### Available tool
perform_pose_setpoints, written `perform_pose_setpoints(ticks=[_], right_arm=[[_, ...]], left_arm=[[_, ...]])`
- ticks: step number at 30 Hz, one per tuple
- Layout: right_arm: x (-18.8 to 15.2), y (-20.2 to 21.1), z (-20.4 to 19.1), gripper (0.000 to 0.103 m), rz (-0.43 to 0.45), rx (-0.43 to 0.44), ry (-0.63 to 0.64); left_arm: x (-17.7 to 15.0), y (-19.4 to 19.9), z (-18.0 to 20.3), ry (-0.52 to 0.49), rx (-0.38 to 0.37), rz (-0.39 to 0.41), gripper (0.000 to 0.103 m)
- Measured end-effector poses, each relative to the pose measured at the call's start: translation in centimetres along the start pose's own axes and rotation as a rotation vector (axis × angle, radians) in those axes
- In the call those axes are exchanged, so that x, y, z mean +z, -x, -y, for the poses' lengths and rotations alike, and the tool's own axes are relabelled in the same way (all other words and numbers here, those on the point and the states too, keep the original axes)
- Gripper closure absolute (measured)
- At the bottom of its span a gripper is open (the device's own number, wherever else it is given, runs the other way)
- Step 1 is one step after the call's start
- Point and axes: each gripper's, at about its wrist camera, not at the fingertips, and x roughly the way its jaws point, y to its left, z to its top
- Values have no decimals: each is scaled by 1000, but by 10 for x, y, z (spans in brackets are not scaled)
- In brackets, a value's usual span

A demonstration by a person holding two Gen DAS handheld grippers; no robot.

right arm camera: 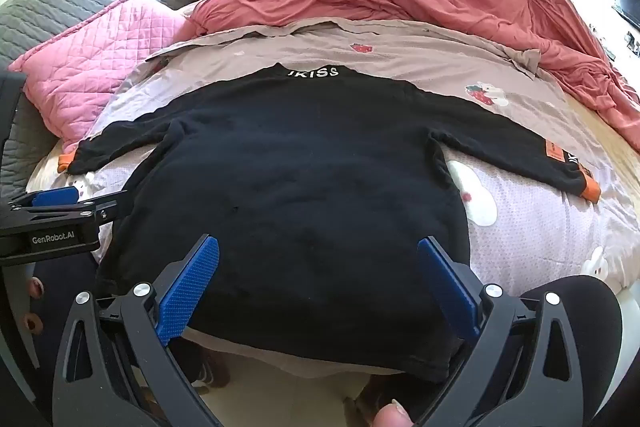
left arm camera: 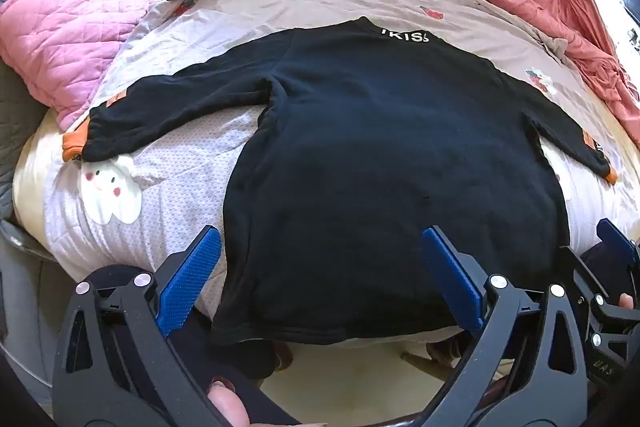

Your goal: Fold small clothes

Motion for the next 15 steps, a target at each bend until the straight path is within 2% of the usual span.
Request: perform_pose_setpoints(ticks=[15], right_arm=[[1, 2, 3, 4, 8, 2, -11]], left_arm=[[1, 0, 8, -3, 4, -4, 9]])
